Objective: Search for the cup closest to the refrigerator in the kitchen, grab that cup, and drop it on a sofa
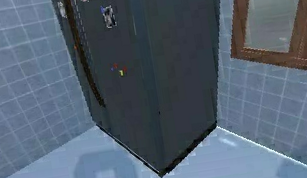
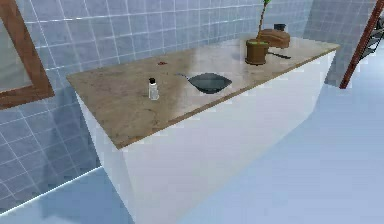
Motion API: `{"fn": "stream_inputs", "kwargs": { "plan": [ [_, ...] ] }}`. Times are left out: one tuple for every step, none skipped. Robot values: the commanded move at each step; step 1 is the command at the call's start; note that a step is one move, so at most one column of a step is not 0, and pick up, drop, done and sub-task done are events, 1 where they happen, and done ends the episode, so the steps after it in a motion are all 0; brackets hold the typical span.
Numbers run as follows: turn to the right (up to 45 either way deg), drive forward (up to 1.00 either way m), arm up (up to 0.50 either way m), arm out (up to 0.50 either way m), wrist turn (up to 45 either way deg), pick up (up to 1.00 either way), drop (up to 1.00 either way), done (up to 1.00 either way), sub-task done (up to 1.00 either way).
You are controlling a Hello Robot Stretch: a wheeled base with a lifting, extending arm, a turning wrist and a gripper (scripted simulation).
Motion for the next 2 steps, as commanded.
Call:
{"fn": "stream_inputs", "kwargs": {
  "plan": [
    [0.0, 0.40, 0.00, 0.00, 0.0, 0.00, 0.00, 0.00, 0.00],
    [-45.0, 0.00, 0.00, 0.00, 0.0, 0.00, 0.00, 0.00, 0.00]
  ]
}}
